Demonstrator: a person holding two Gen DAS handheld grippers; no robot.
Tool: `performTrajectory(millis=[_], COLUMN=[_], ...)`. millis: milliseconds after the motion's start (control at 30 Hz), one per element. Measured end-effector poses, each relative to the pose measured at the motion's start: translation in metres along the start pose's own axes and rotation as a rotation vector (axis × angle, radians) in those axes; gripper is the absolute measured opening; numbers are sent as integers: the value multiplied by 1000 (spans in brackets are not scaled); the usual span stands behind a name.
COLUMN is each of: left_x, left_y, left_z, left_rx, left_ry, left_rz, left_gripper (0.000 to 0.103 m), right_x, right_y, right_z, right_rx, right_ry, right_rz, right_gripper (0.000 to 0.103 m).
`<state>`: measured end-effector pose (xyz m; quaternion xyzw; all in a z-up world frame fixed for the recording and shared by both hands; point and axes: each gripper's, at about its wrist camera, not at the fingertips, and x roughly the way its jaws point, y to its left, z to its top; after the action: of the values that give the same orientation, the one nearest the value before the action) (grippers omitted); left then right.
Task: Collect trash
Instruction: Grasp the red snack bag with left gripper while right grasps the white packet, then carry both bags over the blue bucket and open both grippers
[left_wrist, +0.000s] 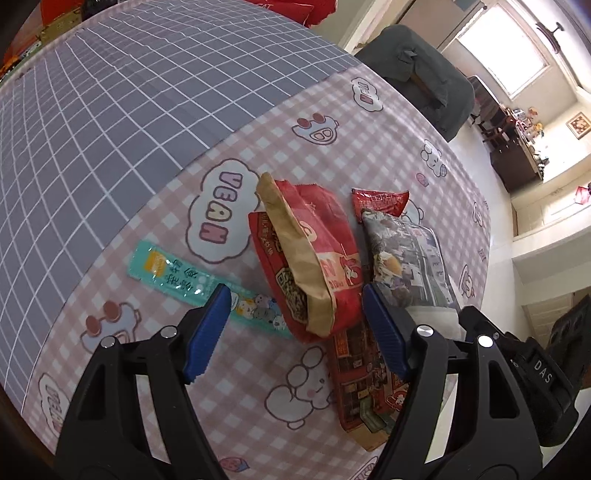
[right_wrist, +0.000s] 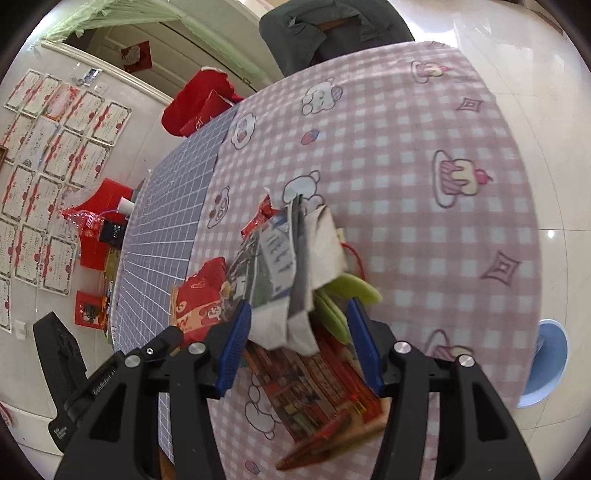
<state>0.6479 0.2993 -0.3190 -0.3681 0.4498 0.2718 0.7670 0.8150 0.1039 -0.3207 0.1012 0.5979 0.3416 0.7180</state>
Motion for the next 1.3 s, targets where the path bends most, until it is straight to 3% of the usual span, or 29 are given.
performTrajectory(millis=[67,133,167,267,500,767,933,1133,1300], left_x=[3,8,10,8,-22,-79,-111,-131,-123], left_y=[-1,-3,-4,-5,1,-10,-35,-91,-160], left_z=[2,4,5,6,1,-14,-28,-62,-102], left_rx=[13,35,43,60,58,71,100,178,279], left_ry=[5,16,30,18,-34,-144,-179,-180,-133], left_rz=[-22,-34,-39,-40,-28,-8,-32,-82,-132], left_gripper=[71,52,46,41,36,36,36,36,36], right_x=[5,8,10,15,-2,-35,-81,-156,-213], right_y=[7,11,13,22,46,64,60,18,-48], right_z=[2,2,3,3,-1,-7,-7,-10,-17], right_rx=[-10,-20,-28,-62,-152,-220,-232,-220,-179], right_ry=[-6,-14,-14,-7,-38,-56,-97,-167,-214], right_rz=[-9,-11,-11,-18,35,107,174,181,112], right_gripper=[53,52,45,26,7,5,5,5,5])
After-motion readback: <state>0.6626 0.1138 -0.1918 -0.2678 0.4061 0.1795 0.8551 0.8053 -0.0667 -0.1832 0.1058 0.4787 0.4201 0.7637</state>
